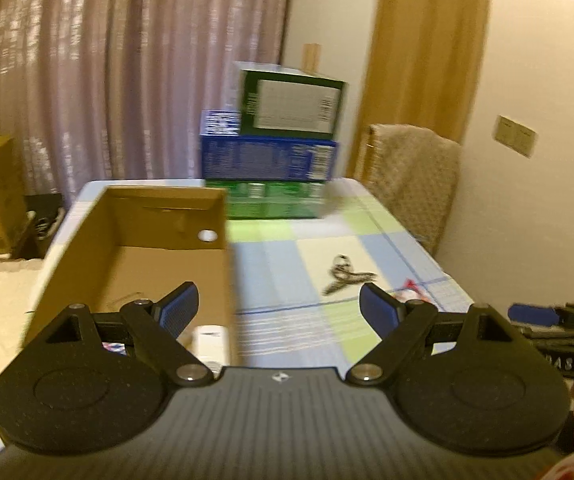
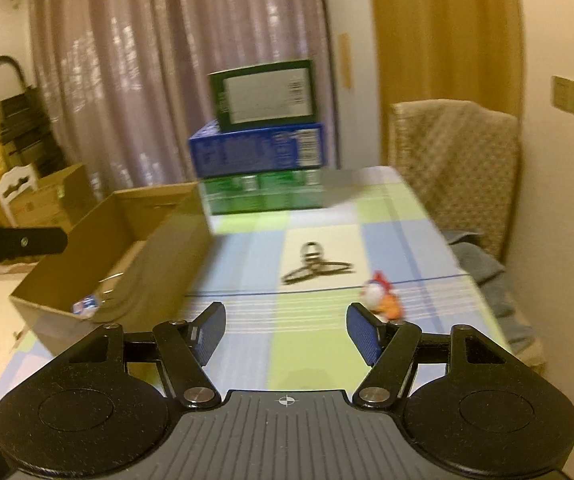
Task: Organize rigid objects
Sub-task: 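Move both tools back over the table toward the claw clip and figurine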
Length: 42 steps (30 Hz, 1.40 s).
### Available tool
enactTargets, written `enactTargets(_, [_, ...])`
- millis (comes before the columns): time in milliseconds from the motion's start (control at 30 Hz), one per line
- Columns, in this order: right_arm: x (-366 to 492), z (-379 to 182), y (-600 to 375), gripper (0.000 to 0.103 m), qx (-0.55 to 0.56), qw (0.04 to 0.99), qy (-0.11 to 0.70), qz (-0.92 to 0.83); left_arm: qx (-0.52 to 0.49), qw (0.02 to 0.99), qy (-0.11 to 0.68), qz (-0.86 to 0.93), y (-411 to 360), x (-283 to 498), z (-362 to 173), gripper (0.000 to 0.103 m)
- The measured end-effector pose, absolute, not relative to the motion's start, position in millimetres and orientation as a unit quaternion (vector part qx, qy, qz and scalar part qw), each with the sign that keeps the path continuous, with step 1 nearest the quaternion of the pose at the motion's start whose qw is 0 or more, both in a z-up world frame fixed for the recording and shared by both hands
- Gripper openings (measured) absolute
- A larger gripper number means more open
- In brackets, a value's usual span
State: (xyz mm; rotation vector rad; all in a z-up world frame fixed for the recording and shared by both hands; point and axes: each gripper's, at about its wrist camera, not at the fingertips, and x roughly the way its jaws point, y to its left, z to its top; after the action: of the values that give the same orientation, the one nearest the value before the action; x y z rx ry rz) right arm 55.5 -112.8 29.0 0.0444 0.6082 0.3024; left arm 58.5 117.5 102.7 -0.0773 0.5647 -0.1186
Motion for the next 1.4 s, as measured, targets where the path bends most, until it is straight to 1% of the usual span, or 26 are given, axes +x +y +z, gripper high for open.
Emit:
enactTargets(233, [46.9,35.4,-156.0,0.065,0.03,0.946,0.304,0.107,-0.026,0.953,0.287,-0.092,70.8,62.5,98.5,0.085])
enactTargets(467, [48.1,33.7,-180.1,0.065,0.036,0.944,0.317,0.088,-0.025,0.947,0.301,-0.107,46.7,69.1,88.4,0.085])
enactTargets(900, [57.6,29.2,-200.6,0.065,0.044,0.939,0.331,0.08,-0.022,0.943,0.312,-0.117,29.8,79.6,82.5,0.085])
enactTargets(1400, [87.0,11.7,-212.7,0.066,0.016,0.93,0.359,0.081,-0.03,0.936,0.334,-0.111,13.0,112.9,60.4,0.085])
